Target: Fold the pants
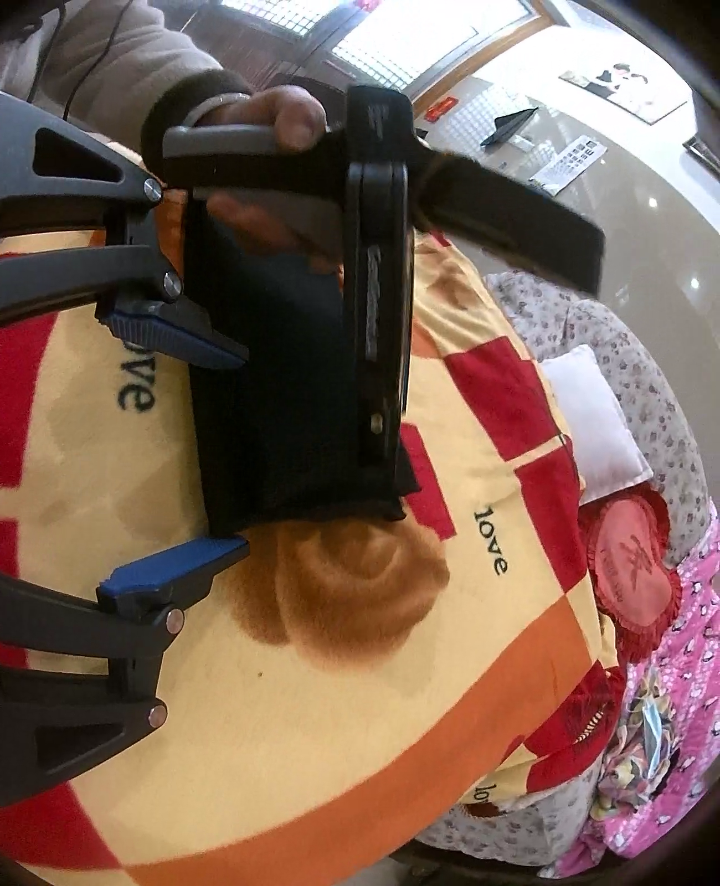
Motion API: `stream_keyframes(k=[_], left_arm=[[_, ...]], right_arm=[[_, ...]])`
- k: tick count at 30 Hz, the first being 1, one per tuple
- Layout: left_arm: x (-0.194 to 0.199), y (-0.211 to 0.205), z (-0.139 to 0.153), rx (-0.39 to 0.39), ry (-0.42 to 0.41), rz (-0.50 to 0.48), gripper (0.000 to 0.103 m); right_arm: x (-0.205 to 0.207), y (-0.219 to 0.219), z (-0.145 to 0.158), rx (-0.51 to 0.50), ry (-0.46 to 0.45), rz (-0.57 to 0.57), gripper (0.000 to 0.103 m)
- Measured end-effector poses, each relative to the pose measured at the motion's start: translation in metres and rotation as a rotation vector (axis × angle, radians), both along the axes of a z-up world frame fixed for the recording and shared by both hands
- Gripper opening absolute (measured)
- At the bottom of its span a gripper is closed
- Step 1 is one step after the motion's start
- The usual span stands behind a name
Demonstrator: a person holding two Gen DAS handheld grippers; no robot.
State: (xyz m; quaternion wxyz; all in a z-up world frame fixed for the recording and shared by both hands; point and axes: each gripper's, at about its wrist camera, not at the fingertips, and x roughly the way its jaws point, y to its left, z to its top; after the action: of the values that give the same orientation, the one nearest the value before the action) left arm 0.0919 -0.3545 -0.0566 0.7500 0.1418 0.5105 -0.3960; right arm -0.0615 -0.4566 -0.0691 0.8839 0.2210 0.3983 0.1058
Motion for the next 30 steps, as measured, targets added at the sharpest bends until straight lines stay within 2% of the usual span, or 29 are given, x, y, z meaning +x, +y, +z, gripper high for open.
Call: stream_keyframes(k=[1, 3, 7, 8, 9, 10, 11, 12, 15, 17, 20, 24, 27, 30], left_arm=[[0.001, -0.003, 0.000, -0.006, 0.013, -0.009, 0.067], [0.000, -0.012, -0.001, -0.007, 0.023, -0.047, 0.081], [-0.014, -0.026, -0.003, 0.053, -0.075, -0.112, 0.082], [-0.016, -0.027, -0.004, 0.055, -0.089, -0.120, 0.081], [-0.018, -0.026, -0.003, 0.042, -0.094, -0.122, 0.073], [-0.018, -0.025, -0.002, 0.023, -0.086, -0.122, 0.066], [-0.017, -0.023, 0.000, 0.002, -0.062, -0.121, 0.052], [-0.013, -0.021, 0.001, -0.008, -0.042, -0.112, 0.044], [-0.004, -0.010, 0.007, -0.055, 0.012, -0.070, 0.028], [-0.001, 0.009, 0.026, -0.128, 0.027, -0.044, 0.023], [0.000, 0.040, 0.061, -0.208, -0.003, 0.006, 0.023], [-0.004, 0.095, 0.097, -0.263, -0.058, 0.096, 0.023], [-0.006, 0.153, 0.106, -0.253, -0.097, 0.213, 0.023], [-0.005, 0.213, 0.092, -0.199, -0.109, 0.387, 0.028]], right_arm=[[0.001, 0.001, 0.000, 0.007, -0.003, 0.002, 0.062], [0.004, 0.003, -0.002, 0.037, -0.013, 0.007, 0.062], [0.012, 0.002, -0.006, 0.111, -0.021, 0.007, 0.061], [0.013, 0.001, -0.007, 0.133, -0.019, 0.006, 0.052], [0.018, -0.001, -0.012, 0.163, -0.012, 0.001, 0.037], [0.021, -0.002, -0.015, 0.185, -0.010, -0.003, 0.030], [0.023, -0.001, -0.017, 0.197, -0.008, -0.006, 0.021], [0.025, 0.001, -0.016, 0.194, -0.011, -0.008, 0.018], [0.025, 0.010, 0.002, 0.162, -0.062, 0.006, 0.015], [0.025, 0.020, 0.019, 0.133, -0.104, 0.032, 0.014], [0.028, 0.040, 0.049, 0.107, -0.166, 0.096, 0.014], [0.035, 0.088, 0.083, 0.085, -0.238, 0.240, 0.014], [0.046, 0.133, 0.084, 0.080, -0.243, 0.361, 0.014], [0.061, 0.177, 0.064, 0.097, -0.192, 0.470, 0.014]])
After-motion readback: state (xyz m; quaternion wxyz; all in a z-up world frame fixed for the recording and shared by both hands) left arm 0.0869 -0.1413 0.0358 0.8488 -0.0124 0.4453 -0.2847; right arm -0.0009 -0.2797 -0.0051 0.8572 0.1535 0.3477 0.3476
